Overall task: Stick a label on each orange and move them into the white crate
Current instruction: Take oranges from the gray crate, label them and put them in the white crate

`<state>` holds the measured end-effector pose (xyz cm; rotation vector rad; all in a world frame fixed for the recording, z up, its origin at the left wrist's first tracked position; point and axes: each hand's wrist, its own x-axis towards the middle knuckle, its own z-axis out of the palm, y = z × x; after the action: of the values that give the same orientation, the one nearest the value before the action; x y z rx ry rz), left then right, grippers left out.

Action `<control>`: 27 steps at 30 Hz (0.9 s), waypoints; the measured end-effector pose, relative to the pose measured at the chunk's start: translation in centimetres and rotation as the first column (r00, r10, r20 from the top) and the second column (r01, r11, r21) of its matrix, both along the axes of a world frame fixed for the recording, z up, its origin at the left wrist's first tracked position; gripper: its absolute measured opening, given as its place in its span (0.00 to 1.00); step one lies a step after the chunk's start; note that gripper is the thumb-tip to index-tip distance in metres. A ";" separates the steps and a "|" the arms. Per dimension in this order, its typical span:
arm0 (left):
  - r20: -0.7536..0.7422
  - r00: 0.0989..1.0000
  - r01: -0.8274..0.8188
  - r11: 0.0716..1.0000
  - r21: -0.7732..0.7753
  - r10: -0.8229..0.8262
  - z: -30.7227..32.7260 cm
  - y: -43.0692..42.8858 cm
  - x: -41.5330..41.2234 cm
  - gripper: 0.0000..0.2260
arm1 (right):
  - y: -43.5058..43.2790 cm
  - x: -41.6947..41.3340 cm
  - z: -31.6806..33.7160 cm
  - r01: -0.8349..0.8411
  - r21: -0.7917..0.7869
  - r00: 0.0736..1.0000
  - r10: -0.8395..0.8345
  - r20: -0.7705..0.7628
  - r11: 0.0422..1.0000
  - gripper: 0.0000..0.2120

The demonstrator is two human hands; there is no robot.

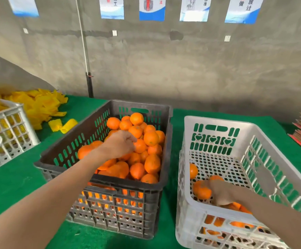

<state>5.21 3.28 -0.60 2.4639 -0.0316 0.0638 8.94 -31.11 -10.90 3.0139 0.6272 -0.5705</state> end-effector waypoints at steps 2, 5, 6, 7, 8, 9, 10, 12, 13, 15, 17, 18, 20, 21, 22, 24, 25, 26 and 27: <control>-0.079 0.988 0.147 0.960 0.238 -0.131 -0.1 -1.7 1.4 0.17 | 0.2 0.0 0.4 0.060 0.178 0.974 -0.097 0.205 0.982 0.26; -0.272 0.930 0.354 0.800 0.484 -0.247 -1.1 -4.8 3.7 0.21 | 1.1 -0.4 1.5 -0.014 0.390 0.874 -0.178 0.453 0.921 0.21; -0.329 0.912 0.392 0.752 0.529 -0.244 -1.6 -5.7 4.4 0.20 | 1.4 -0.6 1.5 -0.052 0.380 0.864 -0.149 0.481 0.924 0.20; -0.376 0.897 0.419 0.716 0.558 -0.231 -2.2 -6.4 5.0 0.19 | 1.3 -0.9 1.3 -0.097 0.382 0.848 -0.125 0.516 0.919 0.20; -0.420 0.882 0.439 0.692 0.573 -0.213 -2.8 -7.0 5.5 0.20 | 1.3 -1.2 1.5 -0.125 0.362 0.842 -0.094 0.531 0.924 0.20; -0.466 0.864 0.459 0.677 0.575 -0.190 -3.4 -7.5 5.9 0.21 | 1.1 -1.3 1.3 -0.152 0.354 0.836 -0.071 0.544 0.923 0.20; -0.511 0.842 0.481 0.671 0.564 -0.174 -4.0 -7.8 6.2 0.23 | 0.8 -1.3 1.3 -0.150 0.350 0.839 -0.068 0.539 0.925 0.19; -0.559 0.813 0.499 0.693 0.521 -0.165 -4.9 -8.2 6.6 0.25 | 0.5 -1.0 1.3 -0.141 0.356 0.839 -0.079 0.538 0.924 0.19; -0.560 0.812 0.489 0.715 0.500 -0.164 -5.2 -8.1 6.7 0.25 | 0.5 -0.8 1.5 -0.133 0.360 0.836 -0.091 0.541 0.923 0.18; -0.529 0.832 0.453 0.751 0.480 -0.164 -5.1 -7.8 6.8 0.24 | 0.5 -0.5 1.4 -0.112 0.381 0.829 -0.125 0.545 0.918 0.18; -0.432 0.891 0.345 0.825 0.447 -0.139 -4.6 -7.2 7.2 0.22 | 0.6 -0.5 1.4 -0.108 0.379 0.827 -0.129 0.547 0.919 0.18; -0.375 0.920 0.251 0.902 0.350 -0.111 -4.1 -6.9 7.6 0.23 | 0.6 -0.6 1.5 -0.115 0.367 0.828 -0.115 0.549 0.923 0.18; -0.263 0.964 0.030 0.999 -0.030 -0.036 -2.7 -6.3 8.0 0.25 | 0.6 -1.0 2.2 -0.143 0.373 0.817 -0.104 0.568 0.917 0.17; -0.175 0.984 -0.035 0.967 -0.252 -0.010 -1.7 -6.0 7.8 0.26 | 0.8 -1.4 2.9 -0.150 0.408 0.810 -0.125 0.573 0.900 0.16; -0.083 0.997 -0.038 0.897 -0.440 0.002 -0.7 -5.9 7.3 0.26 | 1.1 -1.9 3.8 -0.151 0.460 0.800 -0.165 0.577 0.875 0.15; 0.094 0.994 0.102 0.748 -0.656 -0.053 1.4 -6.3 4.8 0.27 | 1.8 -3.4 5.7 -0.191 0.603 0.750 -0.281 0.599 0.775 0.13; 0.160 0.983 0.178 0.673 -0.718 -0.091 2.3 -6.6 3.0 0.27 | 2.3 -4.6 6.5 -0.260 0.665 0.717 -0.322 0.618 0.700 0.11; 0.200 0.970 0.243 0.589 -0.771 -0.138 2.9 -6.9 1.0 0.27 | 2.9 -6.2 7.0 -0.351 0.702 0.691 -0.335 0.641 0.619 0.10; 0.226 0.954 0.296 0.501 -0.814 -0.196 3.3 -7.2 -1.0 0.25 | 3.4 -7.8 7.1 -0.442 0.715 0.679 -0.318 0.662 0.542 0.08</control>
<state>4.25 -3.93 2.70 1.4322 -0.3294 0.0632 1.12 -27.68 -3.82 3.4361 1.1705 1.4111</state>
